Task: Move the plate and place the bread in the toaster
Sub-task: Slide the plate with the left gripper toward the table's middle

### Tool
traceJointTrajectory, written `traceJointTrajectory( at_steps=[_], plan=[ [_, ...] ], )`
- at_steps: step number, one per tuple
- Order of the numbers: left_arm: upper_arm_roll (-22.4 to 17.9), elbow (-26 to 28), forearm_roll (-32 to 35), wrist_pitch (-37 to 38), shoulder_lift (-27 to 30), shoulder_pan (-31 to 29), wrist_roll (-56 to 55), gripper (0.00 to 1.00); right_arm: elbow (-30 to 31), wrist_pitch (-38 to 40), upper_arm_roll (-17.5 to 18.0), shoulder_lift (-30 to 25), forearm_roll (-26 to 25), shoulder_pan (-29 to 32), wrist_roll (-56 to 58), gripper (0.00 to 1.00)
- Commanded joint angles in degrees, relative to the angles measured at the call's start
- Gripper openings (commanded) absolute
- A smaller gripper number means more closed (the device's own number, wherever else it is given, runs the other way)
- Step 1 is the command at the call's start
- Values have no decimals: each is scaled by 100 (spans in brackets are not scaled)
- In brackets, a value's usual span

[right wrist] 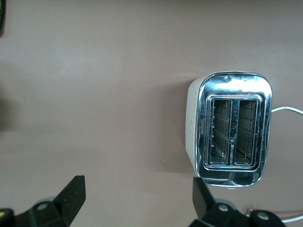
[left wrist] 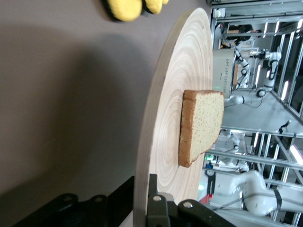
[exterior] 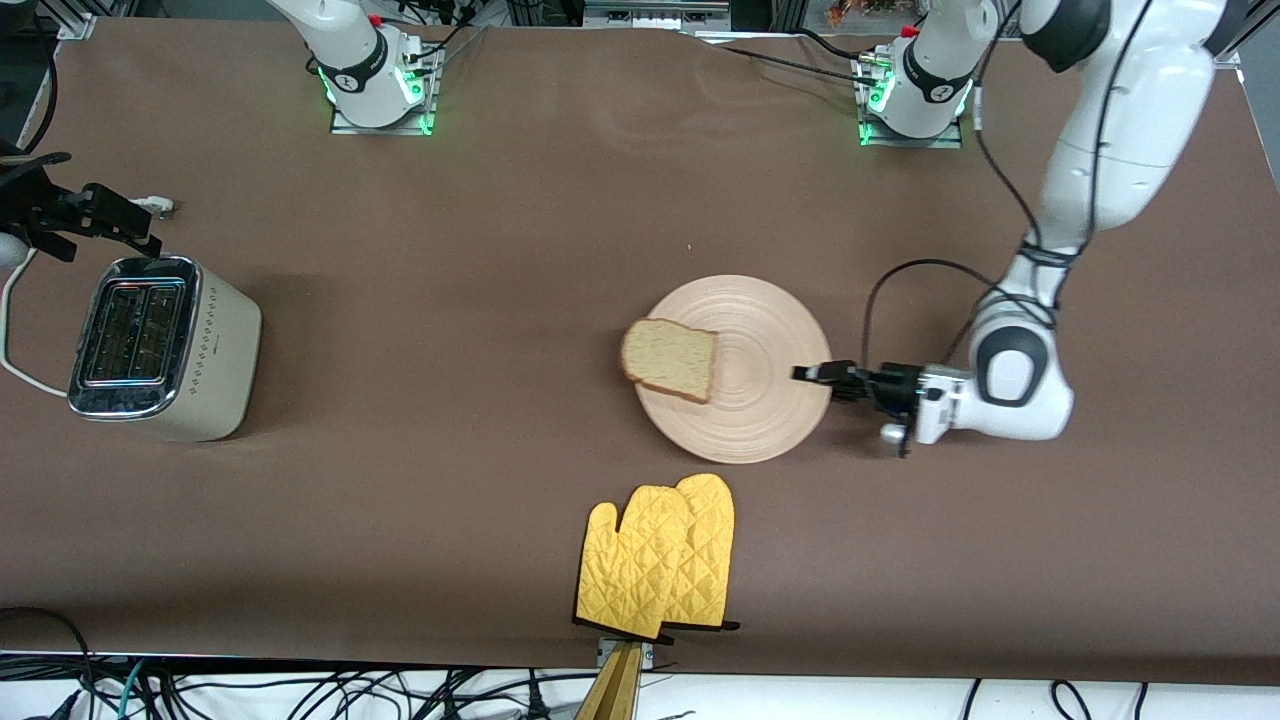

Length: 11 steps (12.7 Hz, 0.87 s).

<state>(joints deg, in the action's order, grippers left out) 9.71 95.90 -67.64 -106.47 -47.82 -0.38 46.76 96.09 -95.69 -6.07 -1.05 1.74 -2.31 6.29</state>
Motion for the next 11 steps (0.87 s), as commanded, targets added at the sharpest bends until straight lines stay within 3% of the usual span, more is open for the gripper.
traceJointTrajectory(
  at_steps=[1, 4, 8, 11],
  plan=[
    [-30, -168, -652, -424, -122, 676, 70, 0, -134, 76, 9, 52, -7, 29, 30, 100],
    [-92, -239, -1329, -846, -158, 1486, -9, 0, -134, 103, 9, 52, -33, 29, 30, 100],
    [-65, -187, -1716, -1761, -201, 2101, -88, 0, -143, 200, 18, 52, -51, 12, 21, 100],
    [-74, -160, -1832, -1833, -176, 2182, -412, 0, -143, 199, 18, 52, -51, 12, 30, 100]
  ],
)
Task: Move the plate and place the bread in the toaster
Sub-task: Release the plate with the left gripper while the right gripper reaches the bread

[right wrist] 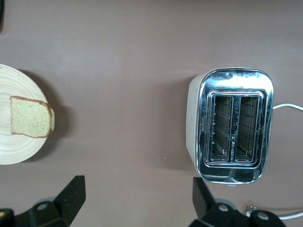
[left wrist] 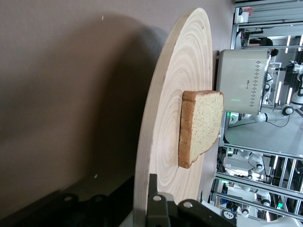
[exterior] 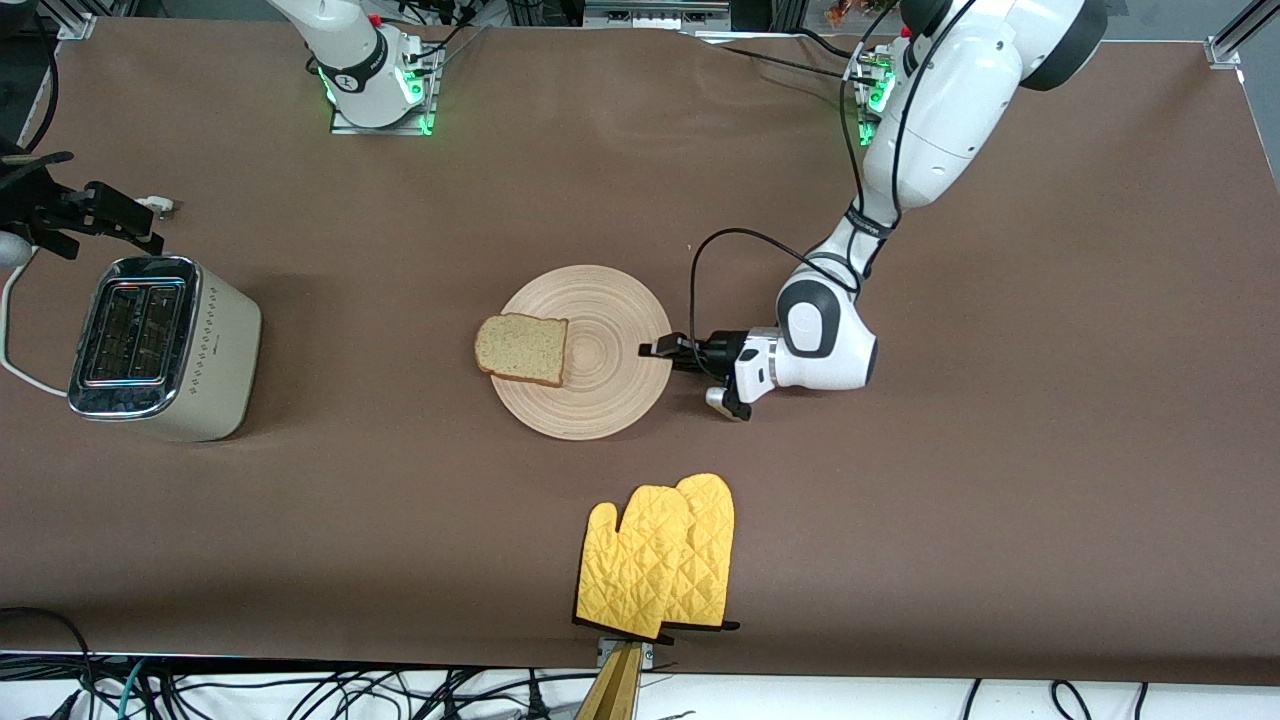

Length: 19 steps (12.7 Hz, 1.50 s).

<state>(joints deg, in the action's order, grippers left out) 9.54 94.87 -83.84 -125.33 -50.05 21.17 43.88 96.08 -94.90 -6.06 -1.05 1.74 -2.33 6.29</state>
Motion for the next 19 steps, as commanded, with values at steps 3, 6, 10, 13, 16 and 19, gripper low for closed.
traceJointTrajectory(
  at_steps=[3, 6, 10, 13, 16, 19],
  plan=[
    [-75, 84, -212, 44, 65, -25, -81, 31, -82, 191, 43, 122, -16, -22, 4, 100],
    [-93, 242, -212, 88, 205, -113, -46, 100, -20, 753, 96, 552, 116, -442, -92, 100],
    [-269, 864, -150, 123, 828, -340, 24, 100, 295, 150, 96, 1089, 1318, -523, -277, 100],
    [-277, 1419, -115, 36, 1609, -508, 174, 100, 1111, -746, 157, 1072, 1906, -628, -277, 100],
    [-269, 1842, 521, 35, 2453, -1095, 156, 100, 2166, -2431, 595, 1168, 2786, -637, -190, 100],
    [-269, 1702, 3472, 70, 3227, -1938, 130, 100, 2555, -3857, 1255, 1728, 3506, -637, 212, 100]
  ],
)
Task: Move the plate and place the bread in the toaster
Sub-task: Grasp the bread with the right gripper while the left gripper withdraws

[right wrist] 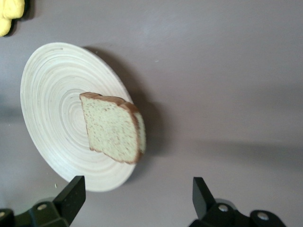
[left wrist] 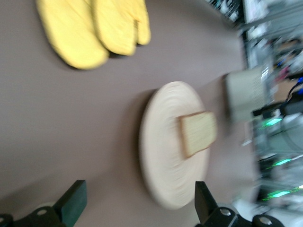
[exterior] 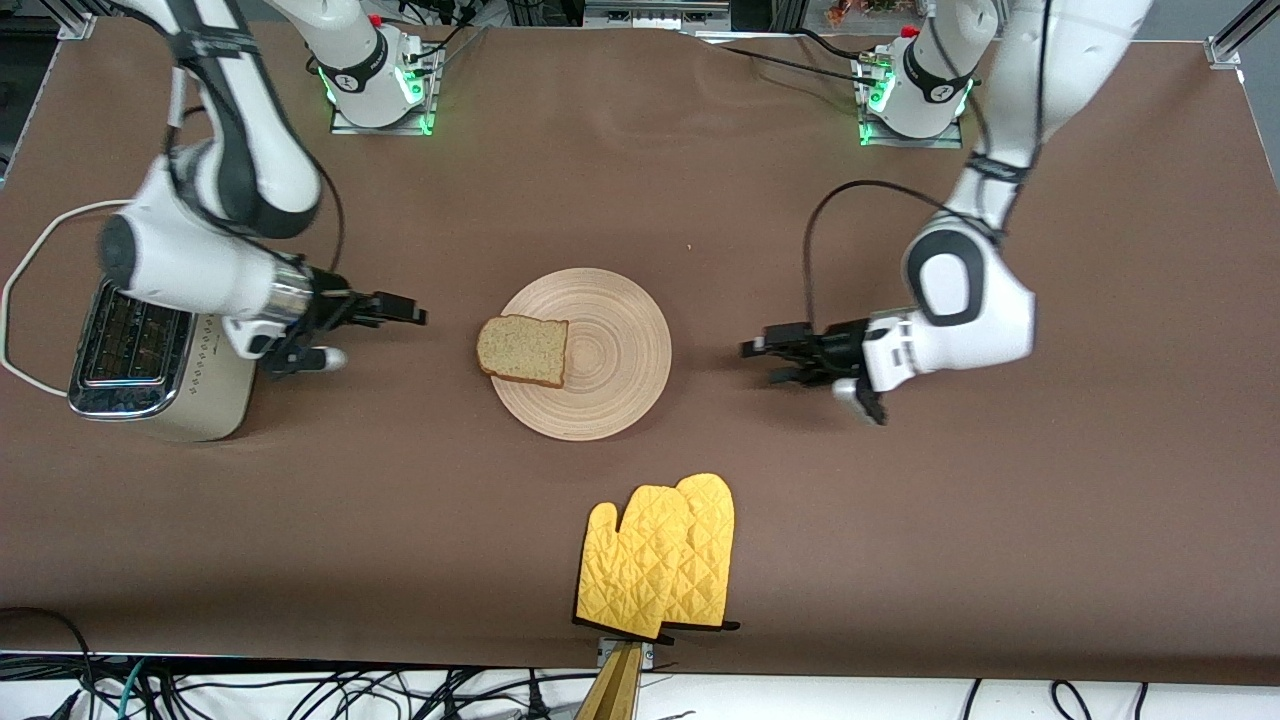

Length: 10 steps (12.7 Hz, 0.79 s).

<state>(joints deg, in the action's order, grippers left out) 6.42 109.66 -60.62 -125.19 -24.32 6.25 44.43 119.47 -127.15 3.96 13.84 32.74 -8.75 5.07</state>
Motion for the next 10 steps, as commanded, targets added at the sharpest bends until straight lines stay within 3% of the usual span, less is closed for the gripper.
traceJointTrajectory(
  at_steps=[1, 4, 5, 6, 7, 10],
  plan=[
    [43, 240, 1419, 56, 970, -649, 57, 100, 218, -932, 367, 520, 818, 5, 746, 100],
    [-131, 248, 1526, 108, 1753, -1345, 66, 100, 200, -1392, 536, 1145, 2513, 5, 2537, 99],
    [-306, 248, 1901, 361, 1973, -1337, 57, 100, 200, -1366, 536, 1173, 2710, 14, 2769, 76],
    [-360, 222, 2479, 616, 2236, -1337, 5, 100, 200, -1348, 527, 1139, 2712, 14, 2763, 46],
    [-491, 222, 3076, 853, 2456, -1328, -248, 100, 200, -1348, 527, 1130, 2712, 14, 2763, 28],
    [-862, -364, 4299, 2169, 2704, -1258, -1619, 100, 183, -1374, 527, 1174, 2712, 14, 2754, 0]
  ],
)
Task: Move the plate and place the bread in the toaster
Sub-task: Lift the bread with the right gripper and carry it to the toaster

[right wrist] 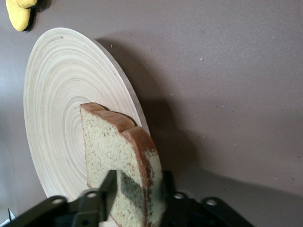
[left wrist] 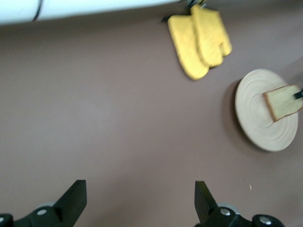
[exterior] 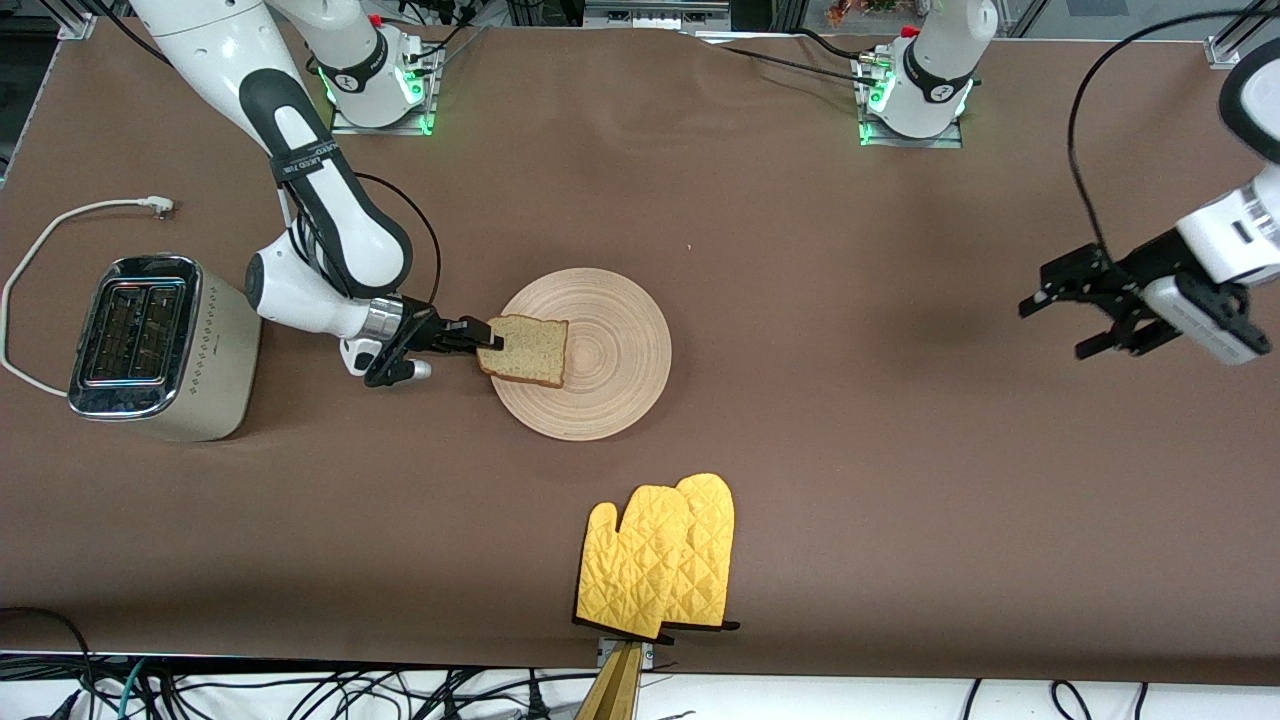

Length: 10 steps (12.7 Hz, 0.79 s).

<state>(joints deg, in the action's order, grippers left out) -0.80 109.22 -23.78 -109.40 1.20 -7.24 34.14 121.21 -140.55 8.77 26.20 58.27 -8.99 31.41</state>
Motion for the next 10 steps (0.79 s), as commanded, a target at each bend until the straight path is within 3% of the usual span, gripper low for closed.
traceJointTrajectory(
  at_steps=[1, 3, 6, 8, 10],
  plan=[
    [-157, -644, 994, 1022, 153, 143, -888, 100, -10, 1, 46, -115, 158, 64, 111, 0],
    [-192, -1085, 1497, 1814, 153, 179, -2063, 100, 8, 28, 28, -221, 149, 64, 102, 0],
    [-157, -1472, 1956, 2317, 153, 477, -3610, 100, 8, 133, -77, -493, -156, 47, 59, 0],
    [-149, -1587, 1965, 2362, 126, 731, -4631, 100, -158, 631, -314, -642, -875, 47, -151, 0],
    [-184, -1649, 1965, 2362, 82, 943, -5082, 100, -552, 1430, -656, -739, -1928, 64, -520, 0]
  ],
)
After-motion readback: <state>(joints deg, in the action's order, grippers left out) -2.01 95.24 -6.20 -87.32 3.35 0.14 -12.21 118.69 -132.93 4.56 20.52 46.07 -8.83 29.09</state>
